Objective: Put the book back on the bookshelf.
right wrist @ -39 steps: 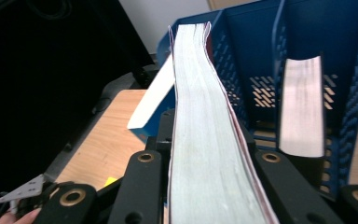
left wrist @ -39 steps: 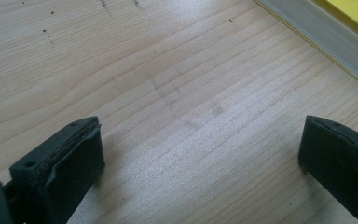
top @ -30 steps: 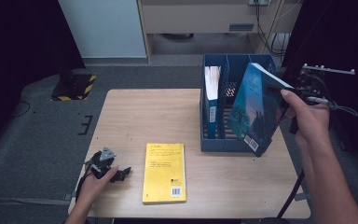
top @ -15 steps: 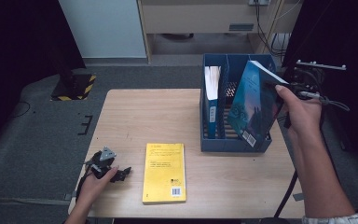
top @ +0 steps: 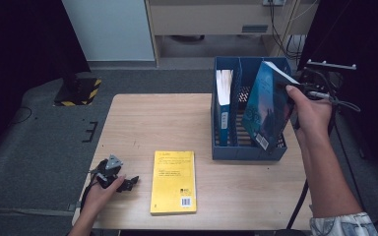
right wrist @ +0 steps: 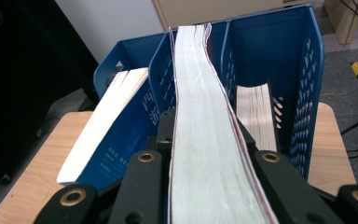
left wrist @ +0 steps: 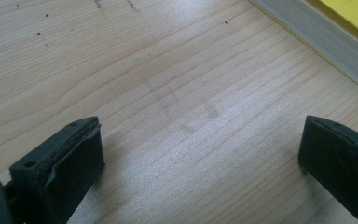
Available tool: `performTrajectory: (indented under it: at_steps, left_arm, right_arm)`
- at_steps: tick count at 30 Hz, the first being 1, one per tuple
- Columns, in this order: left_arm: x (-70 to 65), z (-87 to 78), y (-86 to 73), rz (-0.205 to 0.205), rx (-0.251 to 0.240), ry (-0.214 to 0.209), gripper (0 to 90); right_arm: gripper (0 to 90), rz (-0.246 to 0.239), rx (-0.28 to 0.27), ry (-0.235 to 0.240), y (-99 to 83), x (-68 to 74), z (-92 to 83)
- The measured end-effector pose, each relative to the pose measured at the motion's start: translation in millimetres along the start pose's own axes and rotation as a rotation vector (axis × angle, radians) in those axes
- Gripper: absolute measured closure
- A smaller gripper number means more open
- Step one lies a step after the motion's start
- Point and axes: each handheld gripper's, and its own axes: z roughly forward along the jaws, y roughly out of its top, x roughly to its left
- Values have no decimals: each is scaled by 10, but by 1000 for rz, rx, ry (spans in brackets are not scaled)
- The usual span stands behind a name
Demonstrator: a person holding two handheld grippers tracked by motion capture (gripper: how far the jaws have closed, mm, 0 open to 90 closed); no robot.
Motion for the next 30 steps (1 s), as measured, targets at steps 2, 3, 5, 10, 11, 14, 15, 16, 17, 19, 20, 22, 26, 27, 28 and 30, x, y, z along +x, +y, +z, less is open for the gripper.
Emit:
performTrajectory:
  at_steps: [2,3,5,10,11,14,15,16,17,19,20,22,26,27,28,30]
  left_arm:
    - [-2,2,0,0,-2,-1,0]
    - [-2,2,0,0,-2,-2,0]
    - [-2,2,0,1,-2,-2,0]
    - [-4,3,2,2,-2,-2,0]
    - [-4,4,2,2,-2,-2,0]
    - [-5,4,3,3,-1,-3,0]
    - [-6,4,5,4,1,-3,0]
    - [-8,5,6,5,1,-4,0]
    - [-9,6,8,6,1,-6,0]
    - [-12,9,10,7,1,-7,0]
    - [-13,9,10,6,1,-7,0]
    - [-14,10,11,6,1,-8,0]
    - [-16,13,13,8,1,-10,0]
    - [-16,13,13,8,1,-10,0]
    - [-16,13,13,8,0,-10,0]
    - [-16,13,13,8,1,-10,0]
  right_arm:
    - [729,3,-3,-4,2,11,29]
    - [730,4,-6,-3,3,18,44]
    - [730,4,-7,-1,10,37,74]
    - [730,-9,-6,-1,24,112,152]
    - [730,-11,-4,-1,28,127,170]
    - [731,-20,-6,-5,34,143,225]
    - [730,-23,-8,-6,30,144,245]
    - [730,-21,-8,-9,30,144,263]
    - [730,-21,-7,-11,31,147,281]
    - [730,-23,-6,-16,42,159,310]
    - [730,-22,-9,-15,46,164,325]
    - [730,-19,-15,-20,47,172,344]
    - [731,-14,-14,-28,54,198,406]
    - [730,-18,-12,-35,54,207,425]
    - [730,-19,-11,-41,53,215,442]
    - [730,-21,-12,-49,51,227,482]
